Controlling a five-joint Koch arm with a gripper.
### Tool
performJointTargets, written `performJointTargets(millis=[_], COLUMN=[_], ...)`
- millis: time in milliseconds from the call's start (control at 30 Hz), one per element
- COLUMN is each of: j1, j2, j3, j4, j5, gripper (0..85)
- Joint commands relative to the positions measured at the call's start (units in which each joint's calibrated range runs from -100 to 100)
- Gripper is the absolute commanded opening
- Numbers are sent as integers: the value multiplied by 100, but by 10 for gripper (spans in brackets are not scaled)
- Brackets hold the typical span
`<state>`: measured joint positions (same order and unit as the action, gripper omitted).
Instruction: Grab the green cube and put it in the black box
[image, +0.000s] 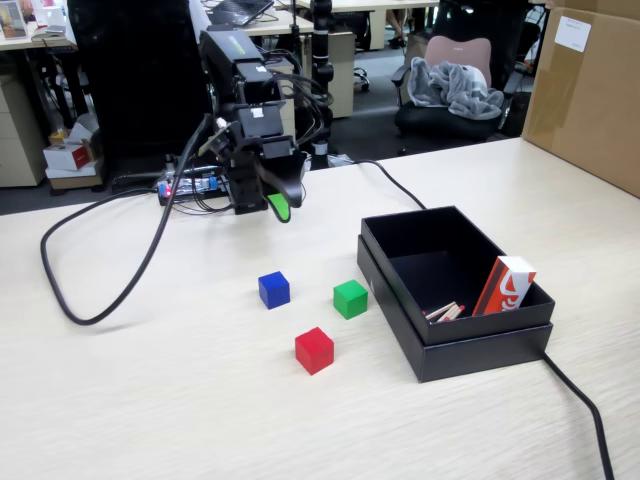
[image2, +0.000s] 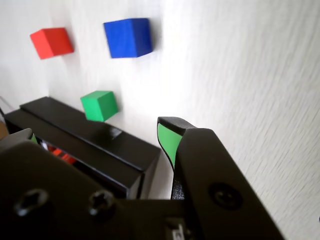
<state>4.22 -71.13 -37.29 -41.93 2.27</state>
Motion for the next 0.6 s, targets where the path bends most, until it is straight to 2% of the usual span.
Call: performJointTargets(millis=[0, 267, 567], j1=[103, 220, 264], j2=[1026, 4445, 6545], j3=[1254, 3829, 4835], j4=[-805, -1116, -1254], j5=[-117, -259, -239], gripper=[476, 476, 477])
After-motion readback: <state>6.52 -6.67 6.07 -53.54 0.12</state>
